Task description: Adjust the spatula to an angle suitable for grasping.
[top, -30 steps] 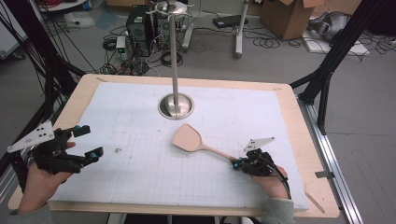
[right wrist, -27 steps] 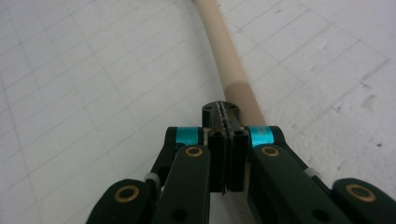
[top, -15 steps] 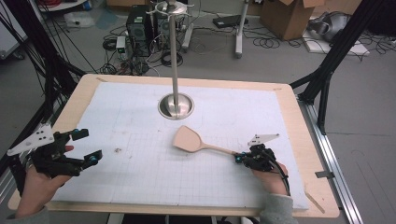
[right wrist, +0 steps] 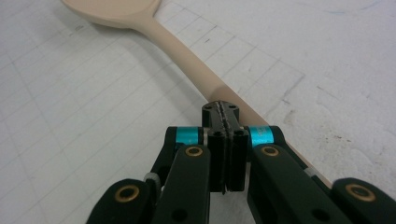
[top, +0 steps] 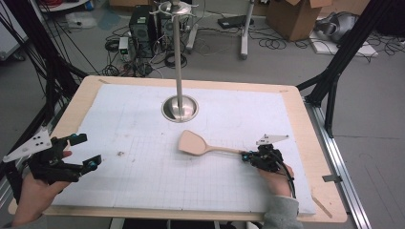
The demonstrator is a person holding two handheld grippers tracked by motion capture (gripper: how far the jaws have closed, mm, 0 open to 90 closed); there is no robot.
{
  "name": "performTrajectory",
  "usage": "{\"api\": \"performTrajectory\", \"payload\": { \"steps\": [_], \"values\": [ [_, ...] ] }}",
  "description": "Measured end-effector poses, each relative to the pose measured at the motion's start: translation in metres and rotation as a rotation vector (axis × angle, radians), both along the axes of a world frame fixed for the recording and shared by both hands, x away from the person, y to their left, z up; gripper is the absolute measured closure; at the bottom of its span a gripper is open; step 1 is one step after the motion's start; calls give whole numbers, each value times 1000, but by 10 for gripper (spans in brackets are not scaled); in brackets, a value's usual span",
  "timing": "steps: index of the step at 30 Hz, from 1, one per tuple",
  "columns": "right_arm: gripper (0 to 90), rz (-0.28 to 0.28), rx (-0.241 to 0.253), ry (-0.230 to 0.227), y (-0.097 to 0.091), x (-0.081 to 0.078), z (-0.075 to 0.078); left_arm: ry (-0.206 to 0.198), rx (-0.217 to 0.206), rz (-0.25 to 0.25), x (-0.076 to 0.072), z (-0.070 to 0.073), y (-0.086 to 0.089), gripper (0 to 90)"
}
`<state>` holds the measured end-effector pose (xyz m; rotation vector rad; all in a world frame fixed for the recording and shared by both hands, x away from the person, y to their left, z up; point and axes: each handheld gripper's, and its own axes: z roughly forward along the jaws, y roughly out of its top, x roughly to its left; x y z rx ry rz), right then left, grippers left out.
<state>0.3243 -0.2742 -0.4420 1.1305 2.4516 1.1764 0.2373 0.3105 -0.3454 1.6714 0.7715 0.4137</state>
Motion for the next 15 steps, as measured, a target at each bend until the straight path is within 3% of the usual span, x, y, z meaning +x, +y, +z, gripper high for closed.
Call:
{"api": "performTrajectory", "payload": {
  "steps": [6, 7, 15],
  "values": [
    [900, -32, -10, -18, 1, 3, -1, 3, 1, 6, -2, -1, 2, 25],
    [900, -58, 0, -19, 1, 5, -2, 4, -1, 10, -3, -1, 3, 25],
    [900, -106, 20, -35, 0, 10, -4, 8, 2, 16, -5, -3, 5, 25]
  ]
}}
